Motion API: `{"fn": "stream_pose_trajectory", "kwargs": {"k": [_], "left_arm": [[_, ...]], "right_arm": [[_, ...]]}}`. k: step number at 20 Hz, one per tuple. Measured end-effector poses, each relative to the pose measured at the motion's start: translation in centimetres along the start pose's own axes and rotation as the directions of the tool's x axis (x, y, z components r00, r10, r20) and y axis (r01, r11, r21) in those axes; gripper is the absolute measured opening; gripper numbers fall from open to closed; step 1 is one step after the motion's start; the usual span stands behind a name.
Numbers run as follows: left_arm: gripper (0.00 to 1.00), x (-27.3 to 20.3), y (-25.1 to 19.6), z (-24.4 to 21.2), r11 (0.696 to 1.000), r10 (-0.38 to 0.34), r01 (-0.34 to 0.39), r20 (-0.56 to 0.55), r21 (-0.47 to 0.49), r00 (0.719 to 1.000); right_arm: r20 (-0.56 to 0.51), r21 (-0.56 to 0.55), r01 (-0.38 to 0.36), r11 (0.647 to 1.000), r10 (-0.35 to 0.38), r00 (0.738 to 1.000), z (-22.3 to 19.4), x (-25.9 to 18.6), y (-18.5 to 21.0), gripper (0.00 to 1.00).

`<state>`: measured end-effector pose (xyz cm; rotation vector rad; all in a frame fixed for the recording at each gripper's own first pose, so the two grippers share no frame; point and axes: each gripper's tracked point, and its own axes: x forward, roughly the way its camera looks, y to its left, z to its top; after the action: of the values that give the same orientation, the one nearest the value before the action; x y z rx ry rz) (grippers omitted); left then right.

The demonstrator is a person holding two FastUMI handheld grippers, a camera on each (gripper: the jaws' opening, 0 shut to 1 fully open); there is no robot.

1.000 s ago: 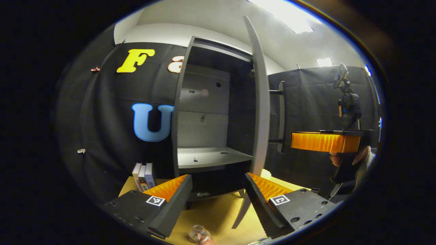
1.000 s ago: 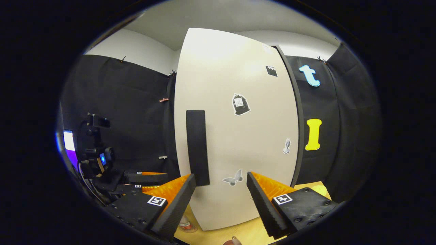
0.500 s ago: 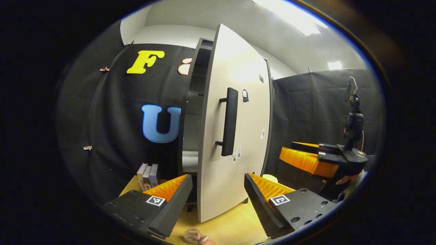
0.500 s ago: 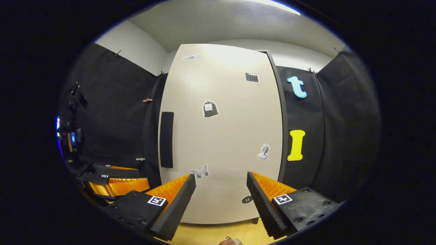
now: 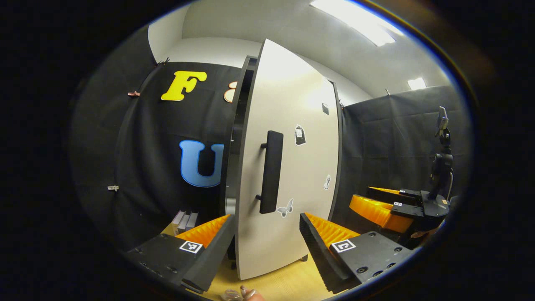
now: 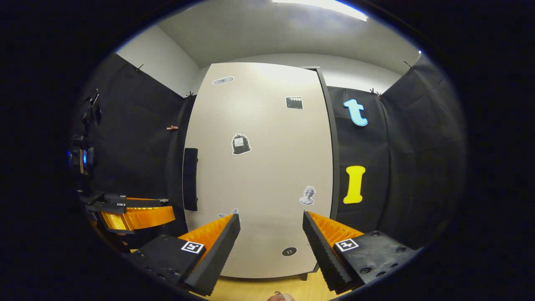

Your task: Open the cabinet door with the right hand, grasp the bottle in the cabinet with the left hand and place it on the coaster, then close the cabinet door with the right hand.

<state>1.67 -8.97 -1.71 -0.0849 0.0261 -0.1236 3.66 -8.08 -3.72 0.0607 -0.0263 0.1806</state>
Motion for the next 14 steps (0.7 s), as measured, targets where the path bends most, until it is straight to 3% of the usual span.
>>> {"fn": "stream_pose_trajectory", "kwargs": {"k": [4, 14], "left_arm": [[0.96, 0.8, -0.4, 0.2, 1.000, 0.003, -0.003, 0.000, 0.024, 1.000], [0.96, 1.5, -0.1, -0.1, 1.000, -0.017, 0.018, -0.014, 0.015, 1.000]], "right_arm": [[-0.056, -0.042, 0.043, 0.998, -0.045, 0.997, -1.0, 0.0, -0.9, 0.98], [-0.079, -0.037, 0.014, 0.999, -0.017, 0.997, -1.1, 0.5, -0.5, 0.96]]}}
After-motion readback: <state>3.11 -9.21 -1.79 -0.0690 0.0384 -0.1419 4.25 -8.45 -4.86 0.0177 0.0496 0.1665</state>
